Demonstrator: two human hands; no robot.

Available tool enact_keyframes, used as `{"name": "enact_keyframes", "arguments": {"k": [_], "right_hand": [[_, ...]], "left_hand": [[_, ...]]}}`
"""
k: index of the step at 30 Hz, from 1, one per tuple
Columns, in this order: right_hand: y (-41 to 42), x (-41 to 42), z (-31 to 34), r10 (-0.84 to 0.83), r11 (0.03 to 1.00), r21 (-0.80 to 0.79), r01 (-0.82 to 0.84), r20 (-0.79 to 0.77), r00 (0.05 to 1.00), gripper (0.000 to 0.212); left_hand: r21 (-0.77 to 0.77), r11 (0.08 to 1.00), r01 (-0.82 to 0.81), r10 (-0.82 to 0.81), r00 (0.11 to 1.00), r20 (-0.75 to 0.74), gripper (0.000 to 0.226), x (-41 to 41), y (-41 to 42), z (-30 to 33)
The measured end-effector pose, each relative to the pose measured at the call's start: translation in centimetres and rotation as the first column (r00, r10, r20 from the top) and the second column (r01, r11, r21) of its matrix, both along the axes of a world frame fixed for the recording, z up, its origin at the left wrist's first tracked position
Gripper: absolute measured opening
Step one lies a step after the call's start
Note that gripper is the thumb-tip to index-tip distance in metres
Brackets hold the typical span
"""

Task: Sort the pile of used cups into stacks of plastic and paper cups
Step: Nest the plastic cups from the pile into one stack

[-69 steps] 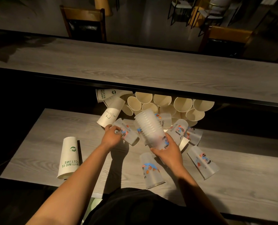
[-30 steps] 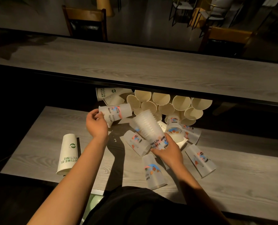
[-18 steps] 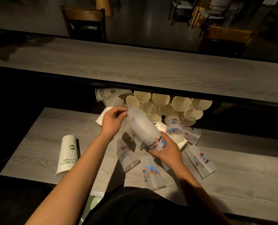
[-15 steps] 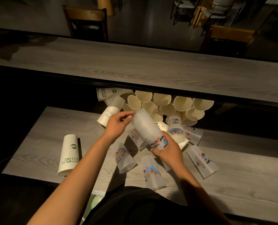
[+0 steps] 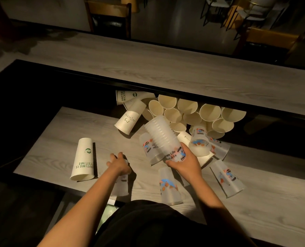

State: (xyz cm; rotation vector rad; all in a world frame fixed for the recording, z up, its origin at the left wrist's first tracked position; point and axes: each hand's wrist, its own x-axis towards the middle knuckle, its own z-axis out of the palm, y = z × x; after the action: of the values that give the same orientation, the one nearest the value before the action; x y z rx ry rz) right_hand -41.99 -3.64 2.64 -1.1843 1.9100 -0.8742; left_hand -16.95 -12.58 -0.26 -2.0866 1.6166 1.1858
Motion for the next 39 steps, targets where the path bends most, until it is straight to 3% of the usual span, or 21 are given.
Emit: {"name": "enact_keyframes", "arguments": {"k": [4, 7, 10, 12, 14, 15, 17, 21, 24, 26, 29, 33, 37, 39], "right_hand": [[0.0, 0.8, 0.7, 0.001, 1.0, -0.006, -0.001, 0.013, 1.0, 0.064], [-0.1, 1.2, 1.2, 0.009, 1.0, -0.024, -0.009, 0.019, 1.0, 0.063], [-0.1, 1.4, 1.4, 0.023, 0.999, -0.03, -0.022, 0.021, 1.0, 0.065], [0.0, 1.5, 1.4, 0.027, 0.999, -0.031, -0.026, 0.023, 0.999, 0.065], [0.2, 1.5, 1.4, 0.027, 0.999, -0.028, -0.026, 0.019, 0.999, 0.064], [0.2, 1.4, 1.3, 0.027, 0.999, -0.024, -0.027, 0.016, 1.0, 0.063], [0.3, 1.3, 1.1, 0.029, 0.999, -0.018, -0.029, 0.012, 1.0, 0.063], [0.5, 1.0, 0.6, 0.022, 1.0, -0.001, -0.022, -0.002, 1.0, 0.063], [0.7, 0.7, 0.4, 0.012, 1.0, 0.016, -0.012, -0.008, 1.0, 0.064], [0.7, 0.6, 0.4, 0.005, 1.0, 0.027, -0.005, -0.011, 1.0, 0.067], [0.6, 0.4, 0.3, 0.015, 0.999, 0.034, -0.014, -0.023, 1.0, 0.066], [0.3, 0.2, 0.4, 0.051, 0.998, 0.042, -0.049, -0.06, 0.997, 0.066], [-0.2, 0.3, 0.4, 0.13, 0.991, 0.035, -0.127, -0.121, 0.984, 0.072], [-0.4, 0.5, 0.3, 0.149, 0.989, 0.031, -0.146, -0.139, 0.979, 0.08]], "left_hand": [[-0.064, 0.992, -0.108, 0.102, 0.991, -0.087, 0.082, 0.9, 0.5, -1.3], [-0.117, 0.926, -0.359, 0.313, 0.903, -0.296, 0.071, 1.7, 0.1, -1.0], [-0.037, 0.724, -0.688, 0.548, 0.607, -0.576, 0.062, 2.1, -0.6, -0.2], [0.217, 0.523, -0.825, 0.679, 0.249, -0.691, 0.051, 2.3, -1.2, 0.0], [0.545, 0.346, -0.764, 0.74, -0.135, -0.659, 0.047, 2.4, -1.7, 0.3], [0.646, 0.295, -0.704, 0.738, -0.262, -0.622, 0.049, 2.5, -2.0, 0.4], [0.728, 0.231, -0.646, 0.717, -0.392, -0.576, 0.054, 2.3, -2.5, 0.3], [0.773, 0.148, -0.617, 0.623, -0.549, -0.558, 0.055, 1.3, -2.8, 1.5], [0.791, 0.206, -0.577, 0.522, -0.619, -0.588, 0.057, 0.5, -3.0, 2.6], [0.779, 0.304, -0.548, 0.478, -0.619, -0.623, 0.056, 0.1, -3.3, 3.2], [0.719, 0.451, -0.53, 0.498, -0.519, -0.695, 0.062, -0.6, -3.6, 4.1], [0.634, 0.548, -0.545, 0.546, -0.341, -0.765, 0.064, -1.3, -3.7, 5.2], [0.558, 0.589, -0.584, 0.492, -0.288, -0.822, 0.074, -1.7, -4.1, 6.0], [0.49, 0.621, -0.612, 0.464, -0.216, -0.859, 0.072, -1.8, -4.3, 6.3]]}}
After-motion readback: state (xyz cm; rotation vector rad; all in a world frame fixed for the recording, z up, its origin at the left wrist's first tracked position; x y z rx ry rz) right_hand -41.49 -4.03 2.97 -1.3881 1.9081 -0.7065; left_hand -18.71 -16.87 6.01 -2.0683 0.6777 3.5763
